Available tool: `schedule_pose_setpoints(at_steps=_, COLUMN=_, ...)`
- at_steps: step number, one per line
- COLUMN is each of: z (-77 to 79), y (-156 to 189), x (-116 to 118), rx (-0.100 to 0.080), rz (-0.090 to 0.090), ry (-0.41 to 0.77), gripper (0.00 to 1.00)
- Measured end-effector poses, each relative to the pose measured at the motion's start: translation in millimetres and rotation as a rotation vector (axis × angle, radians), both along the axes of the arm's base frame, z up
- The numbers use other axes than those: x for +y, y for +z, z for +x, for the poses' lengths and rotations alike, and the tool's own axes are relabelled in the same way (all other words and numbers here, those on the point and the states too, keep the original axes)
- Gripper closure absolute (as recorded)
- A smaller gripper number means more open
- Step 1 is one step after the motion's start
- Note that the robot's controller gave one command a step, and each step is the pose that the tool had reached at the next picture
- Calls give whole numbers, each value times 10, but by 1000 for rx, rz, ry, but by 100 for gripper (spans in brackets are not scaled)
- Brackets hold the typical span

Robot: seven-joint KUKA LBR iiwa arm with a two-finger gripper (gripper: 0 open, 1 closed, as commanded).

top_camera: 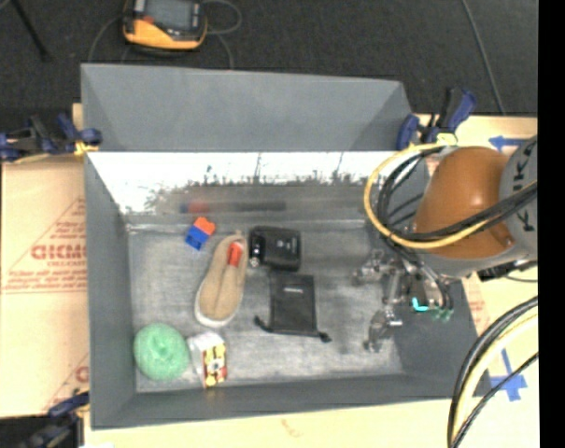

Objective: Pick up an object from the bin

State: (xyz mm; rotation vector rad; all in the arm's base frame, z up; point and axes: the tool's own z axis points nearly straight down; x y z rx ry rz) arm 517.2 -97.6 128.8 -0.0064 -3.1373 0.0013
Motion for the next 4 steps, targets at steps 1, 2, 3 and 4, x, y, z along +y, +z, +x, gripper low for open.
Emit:
schedule_pose_setpoints(at_steps=1, z=21, y=38, x=1, rx=-8, rz=-1, ry=3, gripper=0)
schedule_pose_setpoints(at_steps=2, z=533, y=-351, x=332, rx=-14, rz=-3, ry=63, gripper=0)
schedule_pose_setpoints(at_steps=3, z=661, y=-541, x=525, rx=-14, rz=0, ry=138, gripper=0)
schedule_pose_setpoints(at_steps=4, z=156, y=-555, x=788, rx=-8, rz=-1, ry=526, gripper=100)
